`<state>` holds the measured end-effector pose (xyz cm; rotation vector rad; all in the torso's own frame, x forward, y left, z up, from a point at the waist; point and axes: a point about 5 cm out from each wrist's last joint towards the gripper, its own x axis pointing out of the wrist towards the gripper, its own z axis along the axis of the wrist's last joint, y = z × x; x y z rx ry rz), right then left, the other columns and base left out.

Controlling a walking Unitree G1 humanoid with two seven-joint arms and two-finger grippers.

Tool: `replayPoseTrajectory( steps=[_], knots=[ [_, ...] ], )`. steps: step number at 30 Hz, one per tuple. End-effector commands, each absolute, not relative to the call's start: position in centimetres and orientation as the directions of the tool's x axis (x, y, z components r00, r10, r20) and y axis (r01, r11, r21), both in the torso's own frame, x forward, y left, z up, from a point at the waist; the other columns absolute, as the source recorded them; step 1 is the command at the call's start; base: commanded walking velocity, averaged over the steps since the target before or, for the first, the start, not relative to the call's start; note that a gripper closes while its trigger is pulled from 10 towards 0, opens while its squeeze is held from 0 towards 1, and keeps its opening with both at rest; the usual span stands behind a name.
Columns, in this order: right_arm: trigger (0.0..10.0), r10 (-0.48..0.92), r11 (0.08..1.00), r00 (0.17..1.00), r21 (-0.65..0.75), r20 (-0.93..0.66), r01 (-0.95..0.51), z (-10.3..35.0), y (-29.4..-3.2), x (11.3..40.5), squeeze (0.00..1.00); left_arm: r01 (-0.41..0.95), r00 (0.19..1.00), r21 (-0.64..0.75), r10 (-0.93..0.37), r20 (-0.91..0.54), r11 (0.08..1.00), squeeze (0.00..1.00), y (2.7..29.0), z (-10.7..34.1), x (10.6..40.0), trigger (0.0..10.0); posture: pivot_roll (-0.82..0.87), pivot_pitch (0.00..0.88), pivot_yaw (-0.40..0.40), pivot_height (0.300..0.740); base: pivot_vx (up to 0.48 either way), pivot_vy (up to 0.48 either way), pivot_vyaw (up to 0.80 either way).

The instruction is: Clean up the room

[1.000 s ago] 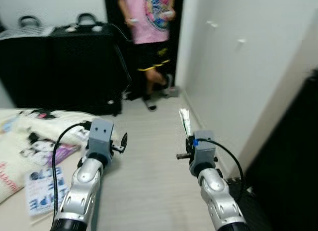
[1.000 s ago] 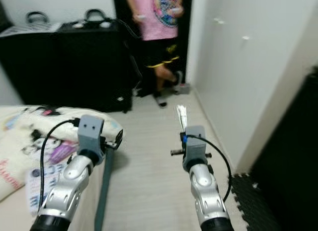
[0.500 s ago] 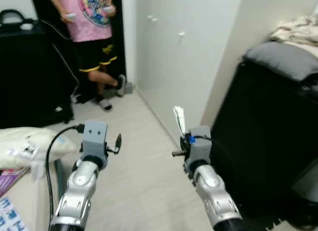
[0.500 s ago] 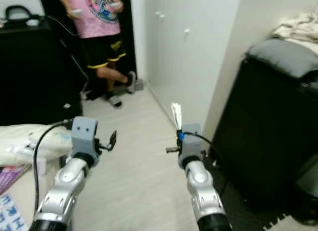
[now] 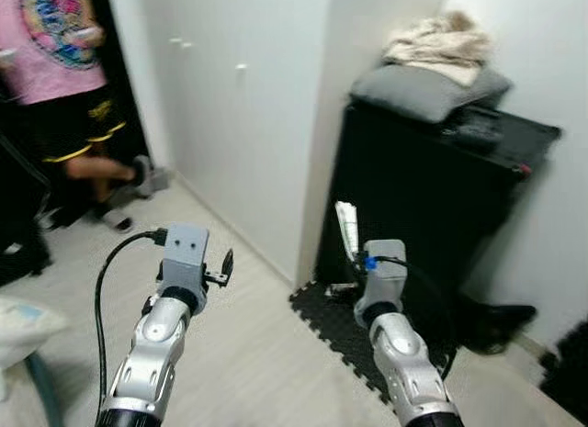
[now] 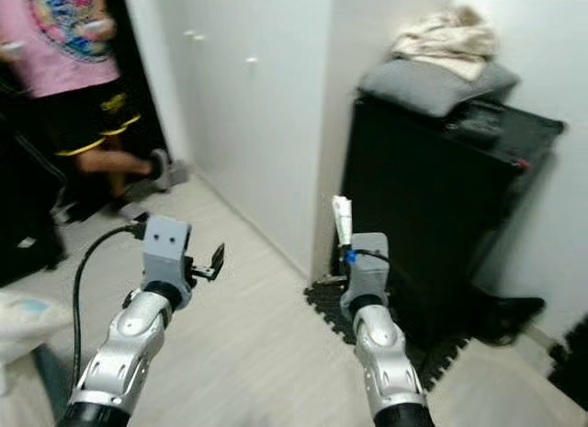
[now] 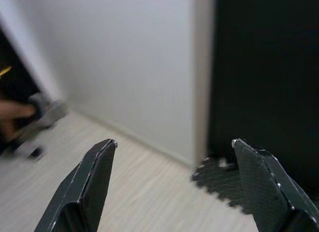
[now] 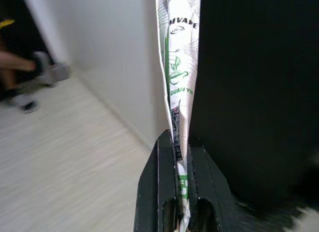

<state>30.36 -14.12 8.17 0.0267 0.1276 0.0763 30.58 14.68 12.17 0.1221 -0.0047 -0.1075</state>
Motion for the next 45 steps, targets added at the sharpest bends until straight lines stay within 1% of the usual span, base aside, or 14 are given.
replayPoseTrajectory(
  steps=[1, 8, 19, 34, 42, 45],
  knots=[
    [10.0, 0.083, 0.996, 0.989, 0.042, -0.126, -0.078, 8.3, -13.8, 30.3, 0.00, 0.107, 0.994, 0.135, -0.105, -0.016, 0.985, 0.00, 14.9, 11.8, 30.5, 10.0, 0.03, 0.000, 0.001, 0.740, 0.000, 0.000, -0.80],
    [10.0, 0.092, 0.996, 0.990, 0.012, -0.106, -0.091, 8.7, -13.6, 30.3, 0.00, 0.115, 0.993, 0.123, -0.113, -0.023, 0.986, 0.00, 14.9, 11.7, 30.5, 10.0, 0.03, 0.000, 0.006, 0.740, 0.000, 0.000, -0.80],
    [10.0, 0.031, 0.999, 0.989, -0.030, -0.145, -0.035, 8.3, -14.2, 30.3, 0.00, 0.099, 0.994, 0.068, -0.096, -0.058, 0.993, 0.00, 14.8, 11.2, 30.5, 10.0, 0.03, 0.000, 0.003, 0.740, 0.000, 0.000, -0.80],
    [10.0, -0.042, 0.997, 0.984, -0.077, -0.171, 0.029, 7.7, -15.3, 30.0, 0.00, 0.115, 0.988, 0.045, -0.109, -0.107, 0.992, 0.00, 14.5, 10.6, 30.5, 10.0, 0.02, 0.000, -0.002, 0.740, 0.000, 0.000, -0.80],
    [10.0, -0.051, 0.997, 0.983, -0.067, -0.177, 0.040, 7.5, -15.4, 30.0, 0.00, 0.097, 0.992, 0.041, -0.093, -0.087, 0.994, 0.00, 14.8, 10.8, 30.5, 10.0, 0.02, 0.000, -0.009, 0.740, 0.000, 0.000, -0.80],
    [10.0, -0.050, 0.997, 0.982, -0.060, -0.183, 0.040, 7.5, -15.4, 30.1, 0.00, 0.100, 0.991, 0.062, -0.095, -0.092, 0.993, 0.00, 14.8, 10.7, 30.5, 10.0, 0.02, 0.000, -0.013, 0.740, 0.000, 0.000, -0.80]
  ],
)
